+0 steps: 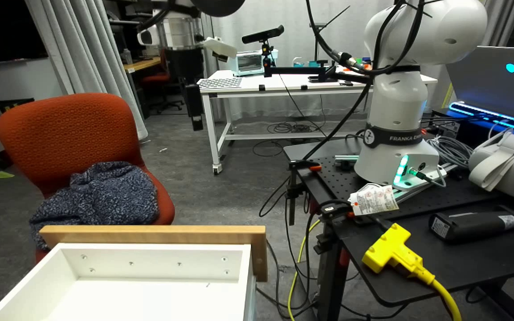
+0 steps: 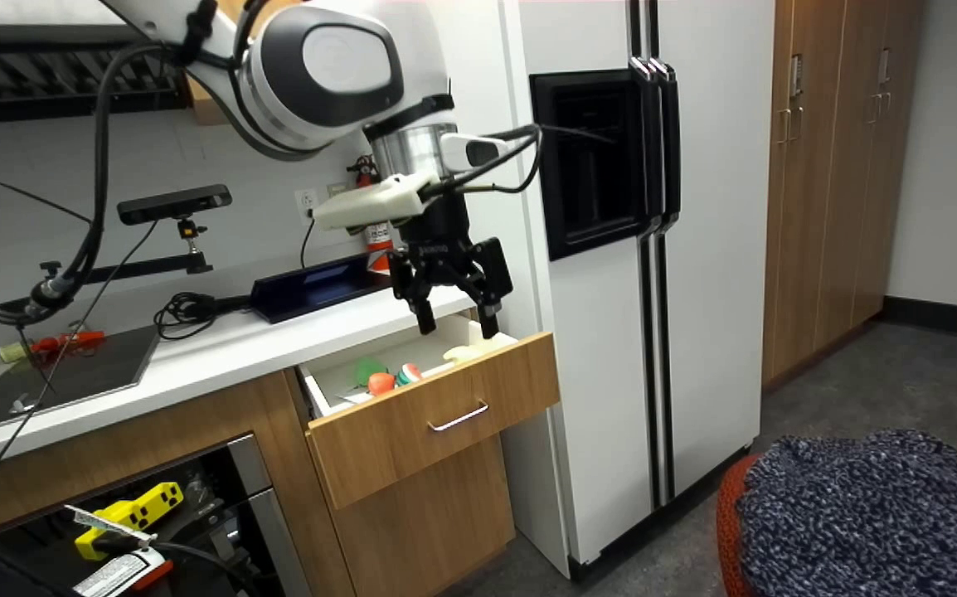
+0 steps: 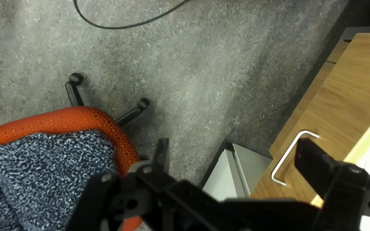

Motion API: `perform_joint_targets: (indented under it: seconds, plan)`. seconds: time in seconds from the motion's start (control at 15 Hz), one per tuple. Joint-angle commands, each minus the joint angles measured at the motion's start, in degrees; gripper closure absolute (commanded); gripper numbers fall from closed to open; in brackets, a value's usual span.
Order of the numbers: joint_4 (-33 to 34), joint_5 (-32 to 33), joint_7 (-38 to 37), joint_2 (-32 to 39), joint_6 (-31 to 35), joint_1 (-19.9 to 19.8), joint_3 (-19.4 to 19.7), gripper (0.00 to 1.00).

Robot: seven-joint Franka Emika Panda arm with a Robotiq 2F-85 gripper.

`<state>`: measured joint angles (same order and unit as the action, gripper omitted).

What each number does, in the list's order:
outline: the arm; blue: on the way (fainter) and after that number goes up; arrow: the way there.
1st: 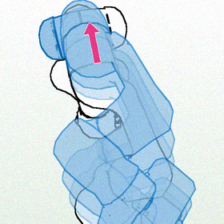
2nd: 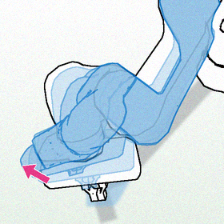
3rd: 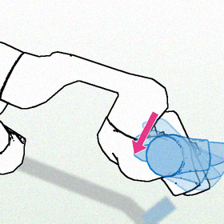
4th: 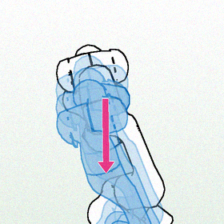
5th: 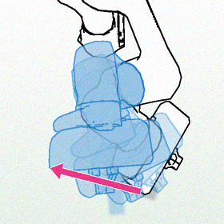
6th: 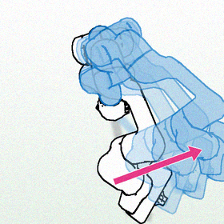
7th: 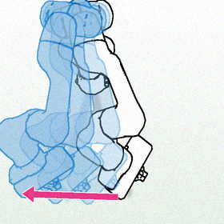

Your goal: Close the open drawer

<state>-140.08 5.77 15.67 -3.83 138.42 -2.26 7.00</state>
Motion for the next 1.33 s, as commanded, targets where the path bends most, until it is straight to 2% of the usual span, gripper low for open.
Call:
perform_joint_targets:
  seconds: [0.0, 0.07, 0.4, 0.67, 0.93, 1.27]
  plan:
    - [1.6, -2.7, 1.0, 4.7, 1.7, -0.3, -1.3, 0.0]
    - [0.4, -0.9, 0.0, 3.0, 1.2, -0.7, -1.3, 0.0]
    - [1.2, -1.3, 0.0, 4.8, 1.3, -0.7, -1.7, 0.0]
    - [1.1, -1.7, 3.0, 7.8, 3.7, -0.3, -2.5, 0.0]
    - [4.0, -8.7, 6.2, 13.7, 7.8, -0.4, -5.1, 0.0]
    - [9.8, -9.5, 5.8, 22.5, 13.5, -1.7, -7.4, 0.0]
